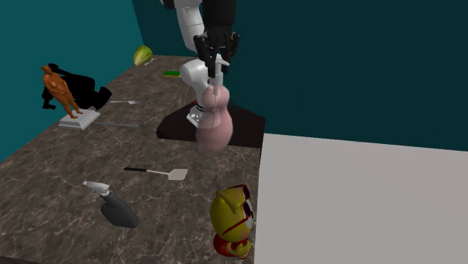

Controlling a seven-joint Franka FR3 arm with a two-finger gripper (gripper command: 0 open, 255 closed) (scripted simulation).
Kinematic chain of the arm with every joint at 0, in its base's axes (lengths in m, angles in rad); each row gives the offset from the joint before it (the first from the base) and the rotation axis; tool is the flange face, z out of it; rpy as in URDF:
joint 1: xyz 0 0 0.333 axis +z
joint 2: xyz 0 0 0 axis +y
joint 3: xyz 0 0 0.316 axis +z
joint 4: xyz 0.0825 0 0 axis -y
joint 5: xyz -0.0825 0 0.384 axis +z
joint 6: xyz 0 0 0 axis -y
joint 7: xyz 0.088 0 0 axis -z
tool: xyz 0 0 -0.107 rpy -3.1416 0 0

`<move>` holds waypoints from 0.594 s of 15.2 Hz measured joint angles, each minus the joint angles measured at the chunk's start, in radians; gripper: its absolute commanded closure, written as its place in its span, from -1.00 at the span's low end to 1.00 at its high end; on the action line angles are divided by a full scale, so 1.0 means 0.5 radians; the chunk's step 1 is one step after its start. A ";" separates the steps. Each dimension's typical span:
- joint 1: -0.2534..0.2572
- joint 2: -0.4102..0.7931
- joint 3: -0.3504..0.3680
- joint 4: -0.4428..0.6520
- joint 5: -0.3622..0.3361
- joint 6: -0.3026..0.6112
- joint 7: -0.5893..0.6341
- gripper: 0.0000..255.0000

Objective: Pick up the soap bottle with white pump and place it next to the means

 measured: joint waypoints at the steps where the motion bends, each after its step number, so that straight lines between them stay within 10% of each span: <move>1: 0.002 0.017 0.000 0.049 0.006 -0.032 -0.006 1.00; 9: 0.011 0.118 -0.006 0.367 0.036 -0.250 -0.052 1.00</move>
